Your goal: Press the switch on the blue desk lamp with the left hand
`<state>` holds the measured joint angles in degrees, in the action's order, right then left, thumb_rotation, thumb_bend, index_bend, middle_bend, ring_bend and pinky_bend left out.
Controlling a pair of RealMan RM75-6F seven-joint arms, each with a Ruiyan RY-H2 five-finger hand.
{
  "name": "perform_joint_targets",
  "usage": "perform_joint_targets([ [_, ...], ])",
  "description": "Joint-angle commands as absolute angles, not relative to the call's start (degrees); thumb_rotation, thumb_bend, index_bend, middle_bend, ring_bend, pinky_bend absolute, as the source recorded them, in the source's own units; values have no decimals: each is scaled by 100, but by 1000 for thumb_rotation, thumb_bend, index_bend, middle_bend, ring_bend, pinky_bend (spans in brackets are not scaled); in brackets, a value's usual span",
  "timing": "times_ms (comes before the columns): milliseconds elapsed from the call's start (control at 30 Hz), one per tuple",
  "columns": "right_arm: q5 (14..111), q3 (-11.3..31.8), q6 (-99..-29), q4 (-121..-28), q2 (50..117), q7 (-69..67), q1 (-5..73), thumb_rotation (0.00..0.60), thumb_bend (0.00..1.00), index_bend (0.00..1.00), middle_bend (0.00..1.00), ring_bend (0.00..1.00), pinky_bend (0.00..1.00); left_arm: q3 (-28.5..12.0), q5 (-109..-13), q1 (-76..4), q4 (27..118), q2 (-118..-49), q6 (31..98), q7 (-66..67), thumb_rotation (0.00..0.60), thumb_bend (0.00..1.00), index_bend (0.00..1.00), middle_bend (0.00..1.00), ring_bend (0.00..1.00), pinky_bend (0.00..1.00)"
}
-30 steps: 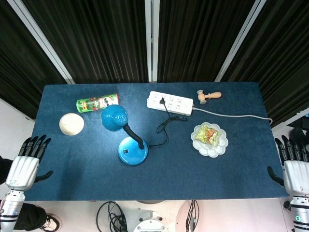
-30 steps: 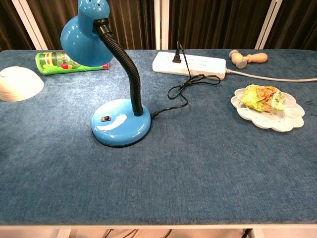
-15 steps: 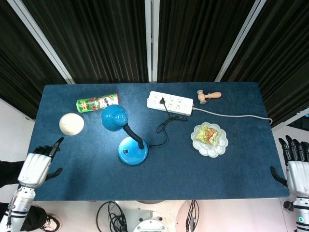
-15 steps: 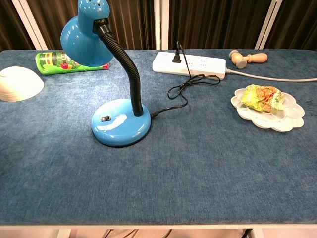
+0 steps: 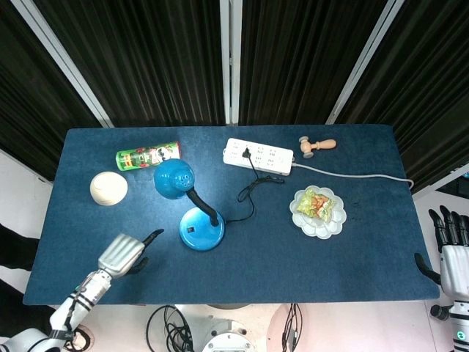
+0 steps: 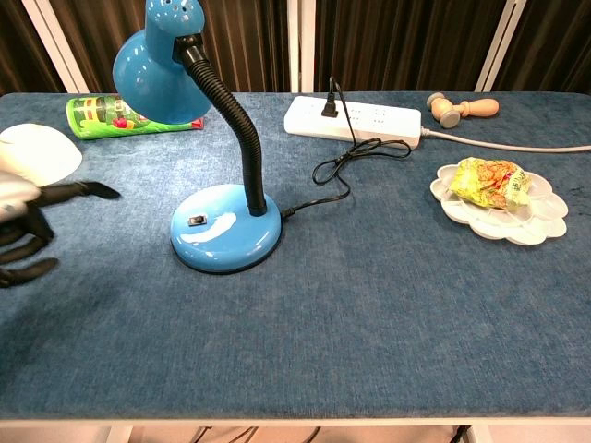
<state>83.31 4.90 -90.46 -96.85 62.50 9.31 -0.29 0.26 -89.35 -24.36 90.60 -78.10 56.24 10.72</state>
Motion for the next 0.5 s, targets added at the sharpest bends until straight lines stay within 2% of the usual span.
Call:
perform_joint_targets([
  [33, 8284, 496, -9023, -9685, 6222, 905, -42, 600, 219, 0, 0, 0, 0, 14, -8745, -2639, 9059, -7994, 5362, 1174, 600, 453, 81, 830, 834, 908],
  [233, 8206, 522, -8971, -9629, 6233, 808, -40, 600, 224, 0, 0, 0, 0, -88, -8260, -2966, 9023, -8146, 4771, 1094, 600, 516, 56, 845, 860, 931],
  [500, 8159, 540, -8932, -9572, 6213, 697, -44, 600, 225, 0, 0, 0, 0, -139, -8031, -3156, 8957, -8241, 4703, 1300, 600, 531, 54, 846, 862, 934],
])
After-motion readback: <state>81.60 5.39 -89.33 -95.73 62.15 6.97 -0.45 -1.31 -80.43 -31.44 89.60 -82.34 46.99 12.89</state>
